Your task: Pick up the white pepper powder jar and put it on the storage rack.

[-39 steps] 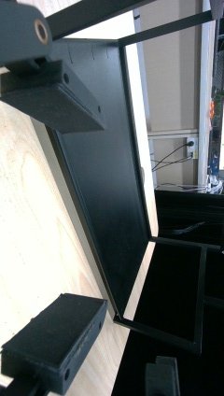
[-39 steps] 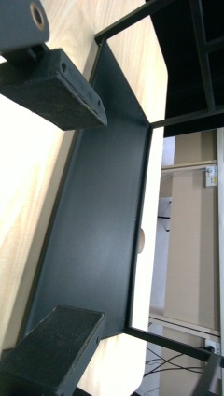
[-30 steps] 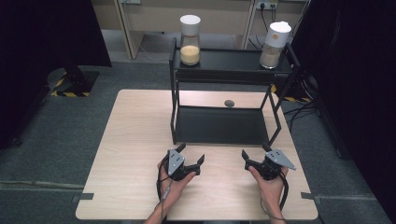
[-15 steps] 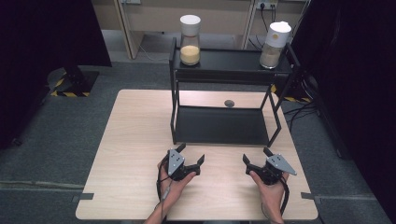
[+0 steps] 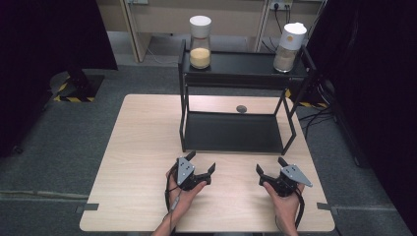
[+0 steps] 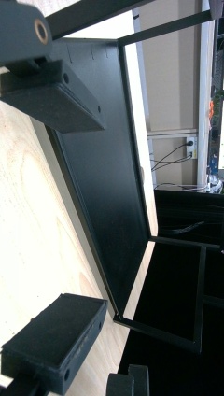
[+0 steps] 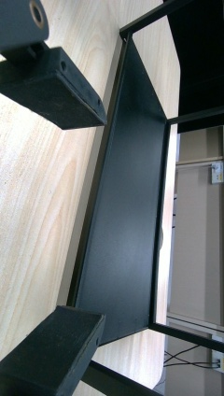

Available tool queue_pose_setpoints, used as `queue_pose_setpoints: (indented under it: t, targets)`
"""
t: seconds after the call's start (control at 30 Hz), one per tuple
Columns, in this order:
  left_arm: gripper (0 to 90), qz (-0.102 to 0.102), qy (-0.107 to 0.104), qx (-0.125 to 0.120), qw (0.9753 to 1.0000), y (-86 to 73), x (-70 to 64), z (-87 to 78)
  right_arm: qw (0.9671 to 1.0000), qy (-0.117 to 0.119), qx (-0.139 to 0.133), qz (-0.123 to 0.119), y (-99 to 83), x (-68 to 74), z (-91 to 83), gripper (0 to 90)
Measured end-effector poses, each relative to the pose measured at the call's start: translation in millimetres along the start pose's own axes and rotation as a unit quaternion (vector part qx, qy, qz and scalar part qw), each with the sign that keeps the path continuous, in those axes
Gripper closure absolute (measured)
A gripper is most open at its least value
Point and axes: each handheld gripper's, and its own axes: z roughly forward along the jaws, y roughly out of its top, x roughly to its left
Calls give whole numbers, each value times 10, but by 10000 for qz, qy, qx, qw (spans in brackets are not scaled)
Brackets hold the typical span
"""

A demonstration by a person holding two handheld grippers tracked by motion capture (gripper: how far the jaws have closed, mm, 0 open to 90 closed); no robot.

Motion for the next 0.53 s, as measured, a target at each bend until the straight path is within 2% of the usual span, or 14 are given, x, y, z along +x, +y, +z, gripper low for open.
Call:
queue_pose_setpoints:
  t: [0.53]
  targets:
    - [115, 24, 5, -7, 10000, -3, -7, -1, 10000, 18, -26, -22, -10, -3, -5, 65]
